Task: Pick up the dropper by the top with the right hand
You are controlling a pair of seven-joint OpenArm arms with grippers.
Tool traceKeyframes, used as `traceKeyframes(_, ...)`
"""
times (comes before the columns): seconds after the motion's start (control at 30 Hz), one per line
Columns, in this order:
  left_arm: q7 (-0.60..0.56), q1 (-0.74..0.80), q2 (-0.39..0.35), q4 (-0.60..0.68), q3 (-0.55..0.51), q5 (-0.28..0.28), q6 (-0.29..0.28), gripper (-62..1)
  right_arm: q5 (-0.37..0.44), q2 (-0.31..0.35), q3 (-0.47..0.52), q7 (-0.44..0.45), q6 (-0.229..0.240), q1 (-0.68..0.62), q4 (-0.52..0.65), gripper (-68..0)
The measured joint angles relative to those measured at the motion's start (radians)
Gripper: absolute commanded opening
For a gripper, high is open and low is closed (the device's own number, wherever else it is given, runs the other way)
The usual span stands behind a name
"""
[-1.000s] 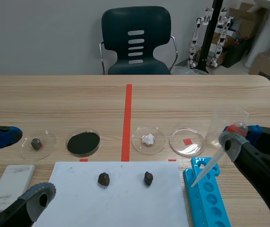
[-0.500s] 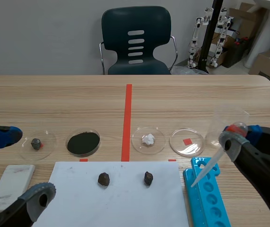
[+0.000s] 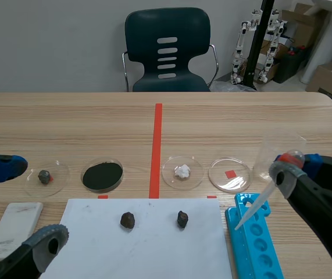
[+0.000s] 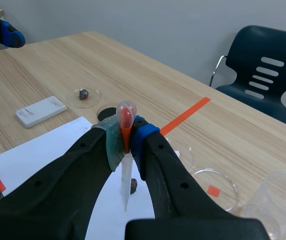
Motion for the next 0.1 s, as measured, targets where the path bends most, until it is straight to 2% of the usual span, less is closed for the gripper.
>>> traceKeyframes(0.1, 0.000, 0.000, 0.000, 0.000, 0.000, 0.000, 0.000, 1.4, 0.000, 0.000, 0.000, 0.000, 0.000, 0.000, 0.000, -66.6)
